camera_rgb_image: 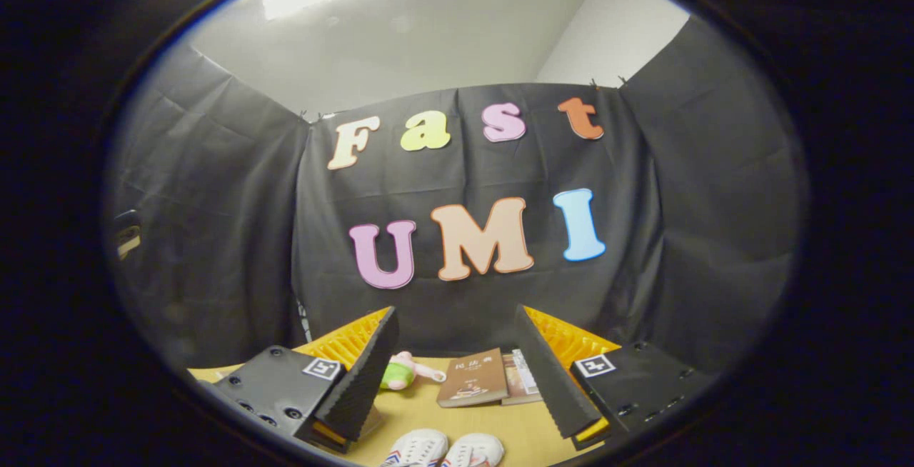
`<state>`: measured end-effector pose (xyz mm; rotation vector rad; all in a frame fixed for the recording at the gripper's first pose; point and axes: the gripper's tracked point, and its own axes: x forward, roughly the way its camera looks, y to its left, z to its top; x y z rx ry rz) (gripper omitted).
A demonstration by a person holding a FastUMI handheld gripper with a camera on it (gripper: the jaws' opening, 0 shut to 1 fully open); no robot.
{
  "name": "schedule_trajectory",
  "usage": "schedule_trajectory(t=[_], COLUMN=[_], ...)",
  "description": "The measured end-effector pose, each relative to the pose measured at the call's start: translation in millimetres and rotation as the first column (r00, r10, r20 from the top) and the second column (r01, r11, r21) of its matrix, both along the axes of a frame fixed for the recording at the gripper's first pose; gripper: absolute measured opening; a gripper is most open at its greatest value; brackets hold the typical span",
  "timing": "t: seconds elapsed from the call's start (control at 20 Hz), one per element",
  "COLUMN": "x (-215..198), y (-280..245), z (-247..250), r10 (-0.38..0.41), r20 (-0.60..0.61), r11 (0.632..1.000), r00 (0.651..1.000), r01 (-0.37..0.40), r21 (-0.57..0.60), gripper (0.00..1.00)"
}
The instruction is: Open the storage box then place both shoes into the box .Put the left shoe in first, then the right shoe, with the right side of both shoes facing outward in a uniform manner.
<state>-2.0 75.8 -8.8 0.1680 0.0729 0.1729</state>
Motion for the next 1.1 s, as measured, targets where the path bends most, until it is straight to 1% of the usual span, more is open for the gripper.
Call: schedule_trajectory(t=[0.2,0.4,0.45,0.6,0.7,0.8,0.9,1.0,1.1], x=[-16,-34,-40,-54,-63,-68,-75,-81,-91], y=[41,84,94,116,133,151,168,183,197], z=[-36,-67,-79,-110,-126,-141,-153,-168,-182], r10=[0.106,0.221,0.248,0.291,0.328,0.376,0.427,0.485,0.533], r20=[-0.129,-0.214,-0.24,-0.315,-0.354,-0.385,-0.408,-0.437,-0.444], r11=[0.99,0.96,0.95,0.925,0.902,0.865,0.814,0.746,0.67], r00=[0.986,0.951,0.939,0.904,0.876,0.843,0.807,0.758,0.72], r01=[-0.093,-0.175,-0.187,-0.182,-0.18,-0.17,-0.146,-0.098,-0.039], r21=[0.105,0.217,0.248,0.333,0.392,0.471,0.562,0.659,0.741], gripper=[1.0,1.0,1.0,1.0,1.0,1.0,1.0,1.0,1.0])
